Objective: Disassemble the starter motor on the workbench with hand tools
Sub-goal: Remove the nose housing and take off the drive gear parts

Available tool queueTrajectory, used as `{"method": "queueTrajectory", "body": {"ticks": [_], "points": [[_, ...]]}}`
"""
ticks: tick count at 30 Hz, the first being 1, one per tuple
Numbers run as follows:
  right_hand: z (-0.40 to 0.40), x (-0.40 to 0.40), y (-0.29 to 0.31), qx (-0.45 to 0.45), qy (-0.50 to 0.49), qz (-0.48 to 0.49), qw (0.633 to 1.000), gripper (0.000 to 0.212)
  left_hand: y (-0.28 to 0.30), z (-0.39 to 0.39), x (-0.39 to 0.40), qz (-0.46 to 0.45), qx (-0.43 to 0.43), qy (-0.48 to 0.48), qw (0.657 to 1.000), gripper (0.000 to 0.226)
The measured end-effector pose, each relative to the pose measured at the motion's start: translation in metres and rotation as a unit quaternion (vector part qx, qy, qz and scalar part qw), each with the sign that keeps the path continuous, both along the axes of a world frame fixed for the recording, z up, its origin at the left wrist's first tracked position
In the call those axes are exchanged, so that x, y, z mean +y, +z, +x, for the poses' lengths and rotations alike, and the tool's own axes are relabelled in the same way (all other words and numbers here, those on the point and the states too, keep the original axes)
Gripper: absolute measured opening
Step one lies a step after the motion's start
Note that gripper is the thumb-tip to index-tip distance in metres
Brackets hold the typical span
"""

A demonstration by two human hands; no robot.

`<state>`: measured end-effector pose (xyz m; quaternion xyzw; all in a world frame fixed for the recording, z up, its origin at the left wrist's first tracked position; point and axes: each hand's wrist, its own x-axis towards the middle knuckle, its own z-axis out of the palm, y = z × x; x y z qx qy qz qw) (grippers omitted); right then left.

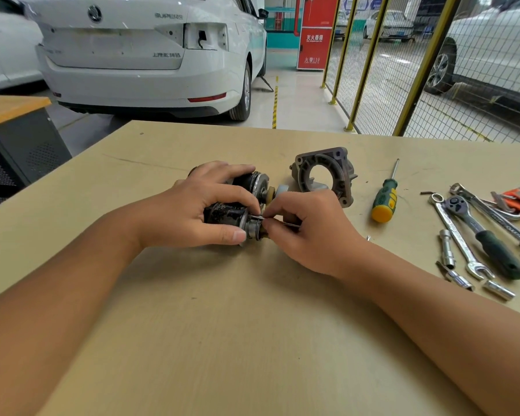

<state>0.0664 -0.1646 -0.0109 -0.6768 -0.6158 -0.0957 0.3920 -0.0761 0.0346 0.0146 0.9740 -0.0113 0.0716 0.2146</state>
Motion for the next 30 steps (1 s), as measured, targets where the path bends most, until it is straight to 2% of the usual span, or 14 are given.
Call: {"method": "queueTrajectory", "body": {"ticks": [4,7,14,17,19,23,27,30], "points": [[-0.004,-0.002,0.003,-0.118,-0.008,-0.01,0.993,0.014,-0.005,0.004,-0.007,-0.028,-0.021,0.033,0.999,0.032],[-0.006,-0.005,0.005,-0.165,-0.009,-0.017,0.986,0.016,-0.007,0.01,-0.016,-0.029,-0.044,0.074,0.996,0.03],[-0.01,-0.007,0.004,-0.14,-0.025,-0.049,0.989,0.018,-0.006,0.014,-0.026,0.025,-0.067,0.093,0.993,0.027],[-0.01,-0.015,0.007,-0.131,-0.042,-0.07,0.988,0.024,-0.004,0.015,-0.027,0.022,-0.068,0.097,0.993,0.011],[-0.009,-0.026,0.01,-0.147,-0.065,-0.076,0.984,0.025,-0.004,0.016,-0.027,0.02,-0.071,0.1,0.992,0.009],[0.004,-0.043,0.026,-0.213,-0.131,-0.17,0.953,0.031,-0.005,0.016,-0.022,0.018,-0.067,0.095,0.993,0.018],[0.026,-0.053,0.042,-0.181,-0.076,-0.278,0.94,0.027,-0.004,0.015,-0.02,0.009,-0.064,0.09,0.994,0.021],[0.03,-0.055,0.041,-0.192,-0.069,-0.307,0.93,0.038,-0.003,0.015,-0.019,0.008,-0.057,0.091,0.994,0.013]]}}
